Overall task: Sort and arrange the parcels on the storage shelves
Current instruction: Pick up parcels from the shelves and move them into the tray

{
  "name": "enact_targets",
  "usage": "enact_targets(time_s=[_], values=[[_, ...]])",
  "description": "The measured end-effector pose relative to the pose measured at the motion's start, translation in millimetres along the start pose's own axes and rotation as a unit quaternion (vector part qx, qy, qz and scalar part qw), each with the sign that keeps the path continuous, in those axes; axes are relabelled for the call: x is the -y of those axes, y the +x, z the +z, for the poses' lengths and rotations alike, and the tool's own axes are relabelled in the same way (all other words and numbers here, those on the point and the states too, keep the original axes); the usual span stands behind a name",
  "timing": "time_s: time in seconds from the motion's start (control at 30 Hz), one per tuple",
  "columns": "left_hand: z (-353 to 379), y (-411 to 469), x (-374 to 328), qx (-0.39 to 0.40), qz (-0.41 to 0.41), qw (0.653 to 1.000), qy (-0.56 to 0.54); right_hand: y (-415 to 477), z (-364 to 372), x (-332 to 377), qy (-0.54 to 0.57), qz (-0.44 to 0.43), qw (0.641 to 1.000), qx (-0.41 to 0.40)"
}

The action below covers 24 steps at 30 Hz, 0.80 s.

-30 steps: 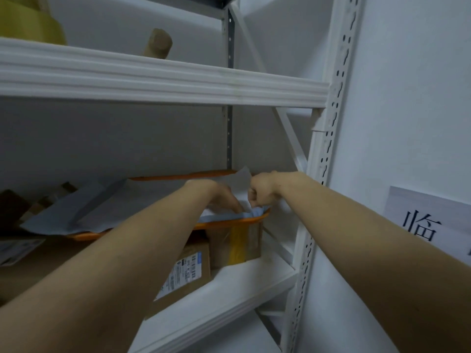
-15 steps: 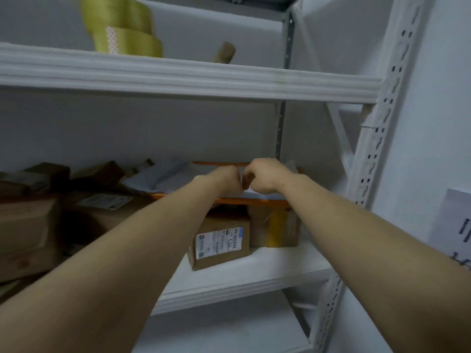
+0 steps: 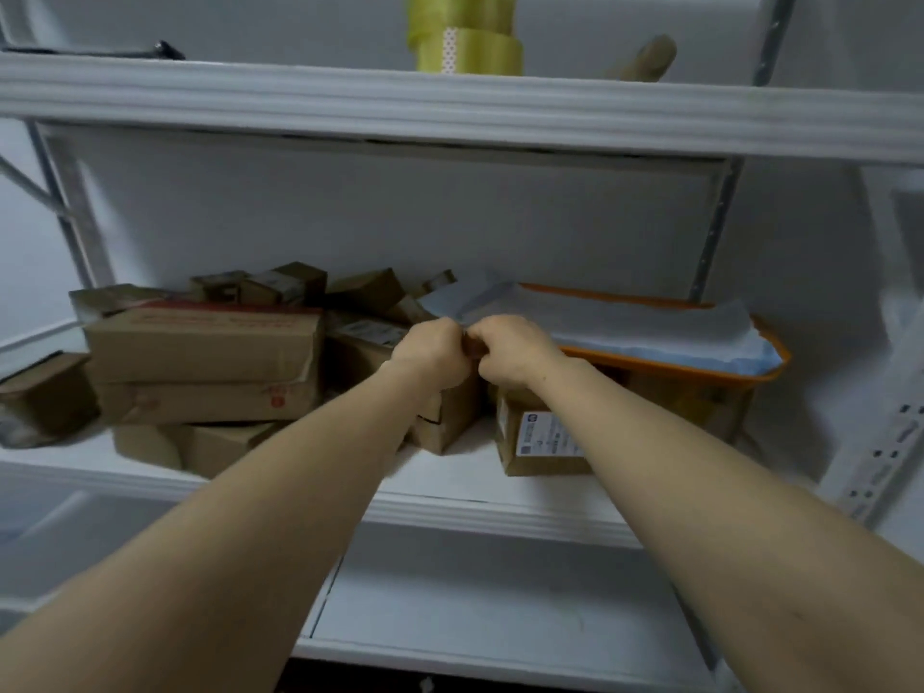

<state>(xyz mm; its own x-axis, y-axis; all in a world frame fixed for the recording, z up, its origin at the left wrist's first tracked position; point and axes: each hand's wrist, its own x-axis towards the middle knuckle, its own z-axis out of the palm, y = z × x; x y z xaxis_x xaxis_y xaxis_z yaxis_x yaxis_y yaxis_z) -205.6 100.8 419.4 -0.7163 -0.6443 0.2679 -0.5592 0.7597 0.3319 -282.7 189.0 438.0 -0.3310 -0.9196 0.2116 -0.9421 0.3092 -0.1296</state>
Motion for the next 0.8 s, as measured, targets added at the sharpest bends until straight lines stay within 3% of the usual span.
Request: enact_targets(time_s=[0.3,0.47,0.63,0.8], values=[[-23,-20,107,-0.027,-0.116,0.992,0.034,52,59,77,0.094,-0.018,0.995,0.036],[-45,-31,164,-0.110,-0.168,0.976,0.083,82,79,122,0.167,0.024,0.985,0.022],[-65,-33,211,-0.237,-0.237,0.937,0.096,112,87,158,0.255,0.127,0.959,-0.008],[-78,-30,252,-0.270,-0.346,0.898,-0.024,125,90,175,0.347,0.210,0.914,-0.009]])
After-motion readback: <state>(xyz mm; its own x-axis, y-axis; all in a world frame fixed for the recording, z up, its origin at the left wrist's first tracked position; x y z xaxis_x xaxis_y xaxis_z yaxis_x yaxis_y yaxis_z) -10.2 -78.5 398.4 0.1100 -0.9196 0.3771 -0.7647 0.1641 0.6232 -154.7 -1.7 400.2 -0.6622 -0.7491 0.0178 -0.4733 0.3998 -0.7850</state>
